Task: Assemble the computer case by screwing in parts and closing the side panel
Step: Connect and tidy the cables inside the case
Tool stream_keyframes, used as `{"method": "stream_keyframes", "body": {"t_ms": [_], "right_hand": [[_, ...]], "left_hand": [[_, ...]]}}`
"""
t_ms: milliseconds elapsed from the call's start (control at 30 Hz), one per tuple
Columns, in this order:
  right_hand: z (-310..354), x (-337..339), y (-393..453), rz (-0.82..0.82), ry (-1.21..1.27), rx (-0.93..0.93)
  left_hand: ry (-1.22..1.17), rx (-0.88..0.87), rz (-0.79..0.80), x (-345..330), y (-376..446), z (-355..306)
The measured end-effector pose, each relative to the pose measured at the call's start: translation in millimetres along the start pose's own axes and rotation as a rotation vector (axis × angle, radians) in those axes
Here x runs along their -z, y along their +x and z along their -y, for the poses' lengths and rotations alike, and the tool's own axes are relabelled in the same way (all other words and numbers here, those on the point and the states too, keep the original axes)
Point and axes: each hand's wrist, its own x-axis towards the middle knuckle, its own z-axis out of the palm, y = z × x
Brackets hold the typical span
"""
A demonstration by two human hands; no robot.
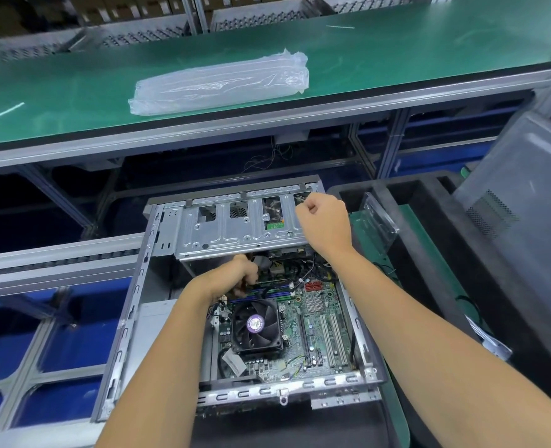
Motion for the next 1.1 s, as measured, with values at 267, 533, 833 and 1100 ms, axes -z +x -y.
{"method": "stream_keyframes", "body": {"t_ms": [267, 533, 833, 1100], "right_hand": [[0, 0, 0, -0.005, 0.001, 0.007], [-1, -1, 0, -0.008, 0.007, 0.001], [-2, -1, 0, 0.001, 0.024, 0.007], [-4, 0, 0, 0.013, 0.019, 0.015]], "left_hand": [[0.131, -0.107, 0.041, -3, 11, 3], [-0.118, 0.050, -0.308, -13, 34, 11], [0.422, -0.004, -0.442, -23, 47, 9], [0.868, -0.166, -0.461, -26, 56, 15]]}}
